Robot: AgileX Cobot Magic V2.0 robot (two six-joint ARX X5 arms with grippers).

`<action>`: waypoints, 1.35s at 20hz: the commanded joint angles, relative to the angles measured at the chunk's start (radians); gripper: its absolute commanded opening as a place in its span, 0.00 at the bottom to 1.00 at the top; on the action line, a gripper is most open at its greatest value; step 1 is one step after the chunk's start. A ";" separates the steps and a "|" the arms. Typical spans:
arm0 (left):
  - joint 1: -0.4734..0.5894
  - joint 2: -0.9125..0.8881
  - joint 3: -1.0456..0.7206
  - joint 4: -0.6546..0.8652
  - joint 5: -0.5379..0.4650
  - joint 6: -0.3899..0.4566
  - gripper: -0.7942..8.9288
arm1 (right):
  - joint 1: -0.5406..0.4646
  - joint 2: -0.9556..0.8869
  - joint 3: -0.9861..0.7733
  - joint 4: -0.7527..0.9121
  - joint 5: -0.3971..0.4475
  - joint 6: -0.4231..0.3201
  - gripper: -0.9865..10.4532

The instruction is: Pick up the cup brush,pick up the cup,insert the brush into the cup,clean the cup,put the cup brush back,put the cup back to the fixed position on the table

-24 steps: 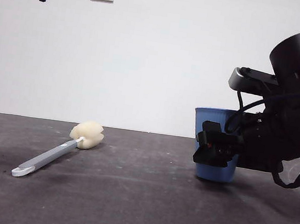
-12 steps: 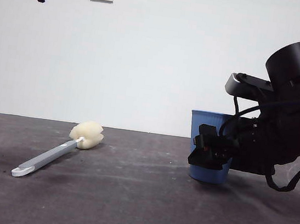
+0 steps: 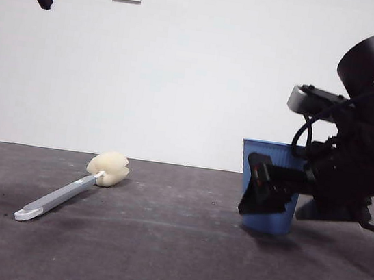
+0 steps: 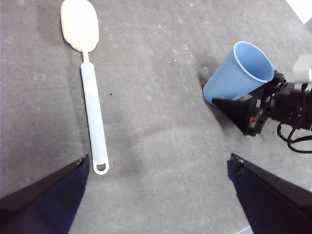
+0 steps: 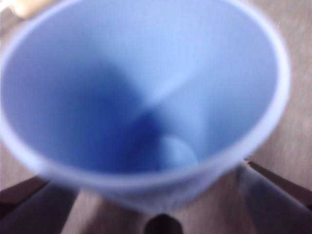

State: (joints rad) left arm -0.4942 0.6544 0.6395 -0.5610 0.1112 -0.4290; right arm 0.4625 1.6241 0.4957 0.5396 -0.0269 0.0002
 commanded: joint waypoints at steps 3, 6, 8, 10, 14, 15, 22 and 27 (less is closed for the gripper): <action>-0.002 -0.001 -0.009 -0.002 -0.005 0.015 0.57 | 0.004 -0.004 -0.009 -0.068 -0.028 0.012 0.53; -0.002 -0.001 -0.009 -0.002 -0.006 0.015 0.57 | 0.008 -0.053 -0.009 -0.151 -0.027 0.010 0.53; -0.002 -0.001 -0.009 -0.002 -0.005 0.015 0.57 | 0.010 -0.119 -0.009 -0.227 -0.027 0.010 0.53; -0.002 -0.001 -0.009 -0.003 -0.005 0.015 0.57 | 0.011 -0.212 -0.009 -0.327 -0.027 0.014 0.53; -0.002 -0.001 -0.009 -0.002 -0.003 0.016 0.57 | 0.011 -0.461 -0.009 -0.639 -0.028 0.062 0.53; -0.002 -0.001 -0.009 -0.002 0.000 0.024 0.57 | 0.011 -0.531 -0.009 -0.718 -0.028 0.064 0.53; -0.002 -0.001 -0.009 -0.003 0.050 0.041 0.56 | 0.011 -0.966 0.089 -1.092 -0.080 0.124 0.49; -0.002 -0.001 -0.009 -0.003 0.167 0.044 0.34 | 0.011 -0.988 0.289 -1.319 -0.266 0.124 0.24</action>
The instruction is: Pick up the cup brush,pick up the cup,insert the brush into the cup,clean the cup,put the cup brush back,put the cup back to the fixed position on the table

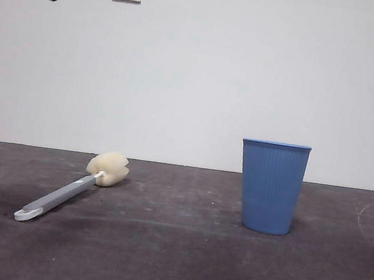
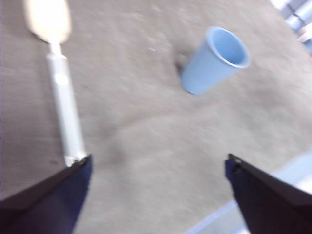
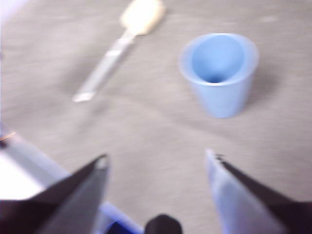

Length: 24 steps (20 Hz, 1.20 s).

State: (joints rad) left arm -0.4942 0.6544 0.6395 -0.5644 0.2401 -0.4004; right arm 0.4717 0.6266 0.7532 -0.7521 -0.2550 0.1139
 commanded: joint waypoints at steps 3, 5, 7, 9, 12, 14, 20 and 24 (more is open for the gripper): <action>-0.002 -0.001 -0.009 0.002 0.103 0.021 0.07 | 0.002 0.015 0.087 -0.081 -0.092 0.010 0.09; -0.002 -0.001 -0.009 0.001 0.109 0.021 0.07 | 0.002 0.014 0.098 -0.104 -0.091 0.010 0.07; -0.002 -0.001 -0.009 0.001 0.109 0.031 0.07 | 0.002 0.015 0.099 -0.134 -0.087 0.010 0.07; -0.002 -0.001 -0.009 0.003 0.108 0.031 0.08 | 0.002 0.014 0.099 -0.139 -0.082 0.010 0.08; -0.002 -0.001 -0.009 0.003 0.101 0.031 0.08 | 0.002 0.014 0.099 -0.141 -0.080 0.021 0.09; -0.002 -0.001 -0.009 0.002 0.101 0.031 0.08 | 0.002 0.014 0.099 -0.143 -0.080 0.020 0.09; -0.002 -0.001 -0.009 0.002 0.102 0.031 0.08 | 0.002 0.014 0.099 -0.143 -0.079 0.020 0.09; -0.002 -0.001 -0.009 0.002 0.101 0.031 0.08 | 0.002 0.014 0.099 -0.143 -0.079 0.020 0.09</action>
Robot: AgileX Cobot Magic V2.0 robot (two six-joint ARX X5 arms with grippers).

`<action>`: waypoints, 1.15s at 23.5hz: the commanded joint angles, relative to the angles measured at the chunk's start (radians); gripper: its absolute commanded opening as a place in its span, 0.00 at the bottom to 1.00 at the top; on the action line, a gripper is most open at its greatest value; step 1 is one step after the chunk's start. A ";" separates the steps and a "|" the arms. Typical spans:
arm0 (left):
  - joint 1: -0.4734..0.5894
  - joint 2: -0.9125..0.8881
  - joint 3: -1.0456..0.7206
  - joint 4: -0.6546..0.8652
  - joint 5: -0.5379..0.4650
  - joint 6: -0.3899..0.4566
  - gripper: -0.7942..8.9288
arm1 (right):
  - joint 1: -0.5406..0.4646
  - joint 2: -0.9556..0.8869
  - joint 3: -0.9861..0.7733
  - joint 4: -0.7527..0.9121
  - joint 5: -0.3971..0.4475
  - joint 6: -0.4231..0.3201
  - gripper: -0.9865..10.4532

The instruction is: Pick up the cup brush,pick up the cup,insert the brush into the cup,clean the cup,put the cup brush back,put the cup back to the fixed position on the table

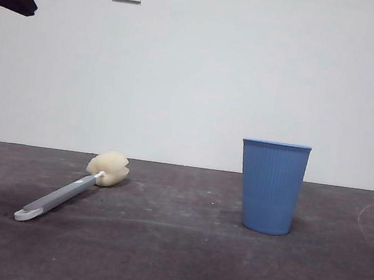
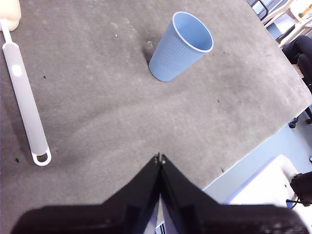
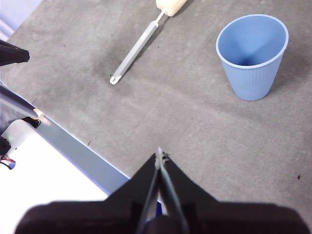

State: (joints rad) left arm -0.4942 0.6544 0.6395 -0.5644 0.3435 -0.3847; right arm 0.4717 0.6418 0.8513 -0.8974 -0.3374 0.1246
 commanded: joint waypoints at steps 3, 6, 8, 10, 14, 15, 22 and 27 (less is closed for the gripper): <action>-0.002 -0.001 -0.009 0.011 -0.008 0.019 0.08 | 0.002 -0.001 0.001 0.002 0.003 0.010 0.09; -0.001 -0.001 -0.009 0.024 -0.038 0.028 0.08 | 0.002 -0.001 0.001 0.002 0.003 0.010 0.09; -0.001 -0.001 -0.009 0.030 -0.080 0.078 0.08 | 0.002 -0.001 0.001 0.002 0.003 0.009 0.09; -0.001 -0.001 -0.009 0.061 -0.158 0.109 0.08 | 0.002 -0.001 0.001 0.001 0.003 0.010 0.09; 0.000 -0.002 -0.010 0.255 -0.357 0.218 0.08 | 0.002 -0.001 0.001 0.001 0.003 0.010 0.09; 0.007 -0.009 -0.010 0.322 -0.414 0.270 0.08 | 0.002 -0.001 0.001 0.000 0.003 0.010 0.09; 0.201 -0.121 -0.013 0.512 -0.470 0.512 0.08 | 0.002 -0.001 0.001 -0.002 0.003 0.009 0.09; 0.400 -0.223 -0.047 0.492 -0.466 0.546 0.08 | 0.002 -0.001 0.001 -0.002 0.003 0.010 0.09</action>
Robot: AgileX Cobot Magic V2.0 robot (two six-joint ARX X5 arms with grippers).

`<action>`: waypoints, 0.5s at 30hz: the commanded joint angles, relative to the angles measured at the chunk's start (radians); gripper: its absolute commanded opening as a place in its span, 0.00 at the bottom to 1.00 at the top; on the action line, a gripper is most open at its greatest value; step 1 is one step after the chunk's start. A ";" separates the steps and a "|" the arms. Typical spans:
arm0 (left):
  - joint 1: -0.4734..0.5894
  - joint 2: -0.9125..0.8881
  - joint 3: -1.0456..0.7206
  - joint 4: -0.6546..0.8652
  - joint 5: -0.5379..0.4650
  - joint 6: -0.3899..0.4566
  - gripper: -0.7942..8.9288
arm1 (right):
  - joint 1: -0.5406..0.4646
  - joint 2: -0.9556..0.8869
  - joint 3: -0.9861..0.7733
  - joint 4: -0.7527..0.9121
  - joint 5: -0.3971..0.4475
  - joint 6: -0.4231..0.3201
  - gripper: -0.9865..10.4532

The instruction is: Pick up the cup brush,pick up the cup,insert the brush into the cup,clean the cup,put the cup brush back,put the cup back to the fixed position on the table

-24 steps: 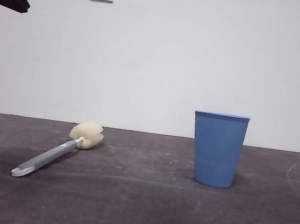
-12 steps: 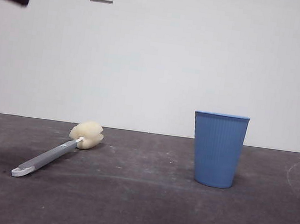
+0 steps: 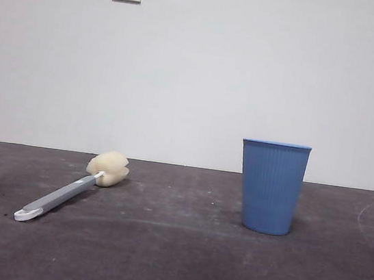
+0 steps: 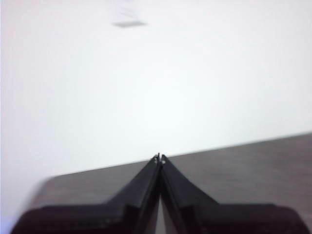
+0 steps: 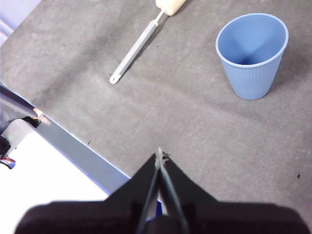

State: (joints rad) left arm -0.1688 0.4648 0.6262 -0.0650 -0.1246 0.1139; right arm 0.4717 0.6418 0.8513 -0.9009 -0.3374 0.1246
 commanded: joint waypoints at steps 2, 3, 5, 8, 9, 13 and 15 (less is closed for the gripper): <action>0.130 -0.074 -0.061 -0.007 0.016 0.047 0.08 | 0.002 -0.001 0.001 0.002 0.003 0.009 0.09; 0.153 -0.097 -0.080 -0.007 0.031 0.047 0.08 | 0.002 -0.001 0.001 0.002 0.003 0.010 0.09; 0.184 -0.140 -0.125 -0.006 0.047 0.047 0.08 | 0.002 -0.001 0.001 0.002 0.003 0.010 0.09; 0.205 -0.199 -0.213 0.003 0.082 0.034 0.08 | 0.002 -0.001 0.001 0.002 0.003 0.010 0.09; 0.206 -0.215 -0.248 0.015 0.093 0.020 0.08 | 0.002 -0.001 0.001 0.002 0.003 0.010 0.09; 0.206 -0.269 -0.382 0.065 0.104 -0.044 0.08 | 0.002 -0.001 0.001 0.002 0.003 0.010 0.09; 0.206 -0.296 -0.439 0.073 0.105 -0.080 0.08 | 0.002 -0.001 0.001 0.002 0.003 0.009 0.09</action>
State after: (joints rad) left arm 0.0330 0.1810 0.2123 -0.0090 -0.0227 0.0803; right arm 0.4717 0.6418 0.8513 -0.9009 -0.3374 0.1246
